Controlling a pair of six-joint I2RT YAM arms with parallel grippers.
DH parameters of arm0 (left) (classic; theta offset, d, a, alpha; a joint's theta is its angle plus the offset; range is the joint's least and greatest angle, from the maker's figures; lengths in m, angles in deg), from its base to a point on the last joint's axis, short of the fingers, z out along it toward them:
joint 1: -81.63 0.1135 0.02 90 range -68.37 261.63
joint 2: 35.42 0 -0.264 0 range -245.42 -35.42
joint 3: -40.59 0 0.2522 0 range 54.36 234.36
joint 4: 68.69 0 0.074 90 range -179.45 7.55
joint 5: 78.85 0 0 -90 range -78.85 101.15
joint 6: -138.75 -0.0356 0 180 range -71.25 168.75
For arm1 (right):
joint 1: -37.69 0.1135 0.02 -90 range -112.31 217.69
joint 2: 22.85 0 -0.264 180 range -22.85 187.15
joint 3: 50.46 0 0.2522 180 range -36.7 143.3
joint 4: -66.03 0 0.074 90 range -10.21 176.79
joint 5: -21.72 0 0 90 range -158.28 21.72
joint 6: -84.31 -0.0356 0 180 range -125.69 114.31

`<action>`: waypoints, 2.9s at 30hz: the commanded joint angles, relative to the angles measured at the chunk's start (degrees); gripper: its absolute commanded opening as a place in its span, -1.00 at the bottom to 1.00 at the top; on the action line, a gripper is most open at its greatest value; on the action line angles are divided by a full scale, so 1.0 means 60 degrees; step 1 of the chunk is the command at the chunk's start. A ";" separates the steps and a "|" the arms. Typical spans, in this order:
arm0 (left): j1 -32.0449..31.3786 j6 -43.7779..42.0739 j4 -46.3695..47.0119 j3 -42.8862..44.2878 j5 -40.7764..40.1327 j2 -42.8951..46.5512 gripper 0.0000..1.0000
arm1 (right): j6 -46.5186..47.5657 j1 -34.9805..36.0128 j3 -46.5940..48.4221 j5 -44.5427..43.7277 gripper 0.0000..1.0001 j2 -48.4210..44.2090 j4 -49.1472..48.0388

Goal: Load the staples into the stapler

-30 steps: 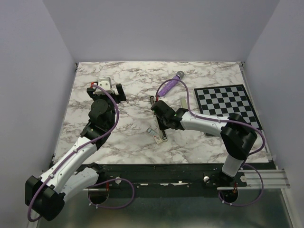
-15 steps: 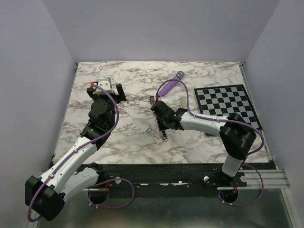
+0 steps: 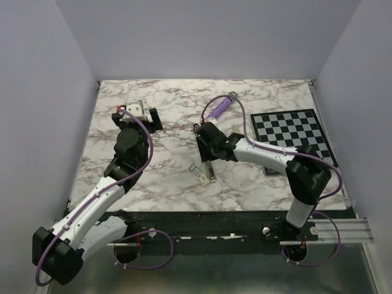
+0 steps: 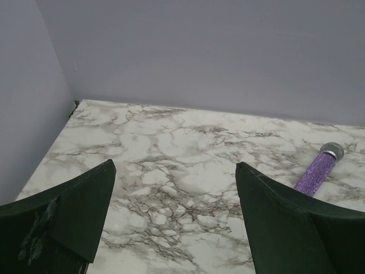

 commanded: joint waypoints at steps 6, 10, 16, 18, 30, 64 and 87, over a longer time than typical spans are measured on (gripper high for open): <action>-0.0050 -0.0050 0.0186 -0.0072 0.0022 0.0176 0.87 | 0.0996 -0.1003 0.2229 0.0815 0.29 0.0885 0.1165; -0.0050 0.0024 0.0128 -0.0028 0.0154 0.0118 0.87 | 0.1245 -0.1327 0.3648 0.1183 0.30 0.1807 0.1780; -0.0050 0.0301 -0.0063 0.0074 0.0520 -0.0014 0.87 | 0.1787 -0.1415 0.5786 0.1242 0.34 0.3402 0.2542; -0.0050 0.0389 -0.0165 0.0118 0.0652 -0.0044 0.87 | 0.1831 -0.1458 0.6257 0.1155 0.36 0.3843 0.2689; -0.0460 0.4131 -0.3355 0.1071 0.2246 -0.0923 0.89 | 0.1934 -0.1605 0.8089 0.0978 0.38 0.5821 0.2836; -0.2657 0.8636 -0.3359 0.1978 0.4153 -0.6810 0.57 | 0.1729 -0.1869 0.5498 0.0071 -0.90 0.3524 -0.0298; -0.2555 0.9618 -0.2509 0.2433 0.4490 -0.8335 -0.18 | 0.1524 -0.1898 0.3989 -0.0457 -0.91 0.2292 -0.1822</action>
